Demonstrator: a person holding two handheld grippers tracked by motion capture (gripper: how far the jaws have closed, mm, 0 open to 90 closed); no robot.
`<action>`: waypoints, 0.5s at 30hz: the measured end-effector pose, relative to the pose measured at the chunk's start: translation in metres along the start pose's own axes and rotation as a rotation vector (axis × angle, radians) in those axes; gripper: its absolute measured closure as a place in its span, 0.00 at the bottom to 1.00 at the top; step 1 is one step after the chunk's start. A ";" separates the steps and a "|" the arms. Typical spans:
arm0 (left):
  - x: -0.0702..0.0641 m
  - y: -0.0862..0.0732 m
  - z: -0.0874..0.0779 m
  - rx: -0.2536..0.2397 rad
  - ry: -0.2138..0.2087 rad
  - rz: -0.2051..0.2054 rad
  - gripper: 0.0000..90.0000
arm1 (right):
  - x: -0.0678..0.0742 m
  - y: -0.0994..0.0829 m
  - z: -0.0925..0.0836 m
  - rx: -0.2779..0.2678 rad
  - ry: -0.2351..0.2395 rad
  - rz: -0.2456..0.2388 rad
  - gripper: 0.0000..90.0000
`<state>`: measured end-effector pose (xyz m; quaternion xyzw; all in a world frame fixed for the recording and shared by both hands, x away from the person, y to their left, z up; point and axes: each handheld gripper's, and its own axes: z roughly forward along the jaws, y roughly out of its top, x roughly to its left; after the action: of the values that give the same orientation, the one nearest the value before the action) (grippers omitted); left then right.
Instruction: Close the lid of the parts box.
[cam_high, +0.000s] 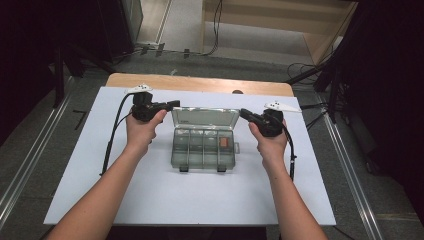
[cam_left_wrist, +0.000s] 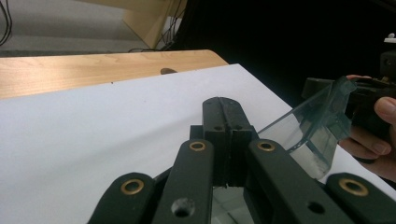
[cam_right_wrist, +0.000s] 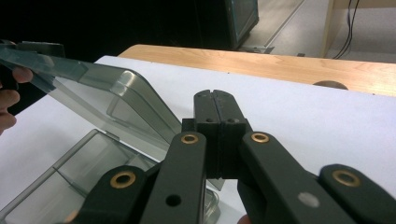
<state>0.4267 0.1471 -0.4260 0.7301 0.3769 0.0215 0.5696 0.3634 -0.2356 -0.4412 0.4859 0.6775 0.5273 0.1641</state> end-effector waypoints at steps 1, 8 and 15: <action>-0.001 -0.001 -0.001 0.001 0.003 0.005 1.00 | 0.001 0.000 -0.001 0.002 0.001 0.001 0.98; -0.009 -0.008 -0.006 -0.002 -0.004 0.022 1.00 | 0.007 0.000 -0.006 -0.010 0.011 -0.014 0.98; -0.016 -0.017 -0.014 -0.001 0.007 0.047 1.00 | 0.015 -0.004 -0.012 -0.014 0.010 -0.042 0.98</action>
<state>0.3998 0.1503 -0.4296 0.7382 0.3618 0.0375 0.5682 0.3451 -0.2296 -0.4354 0.4677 0.6848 0.5307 0.1751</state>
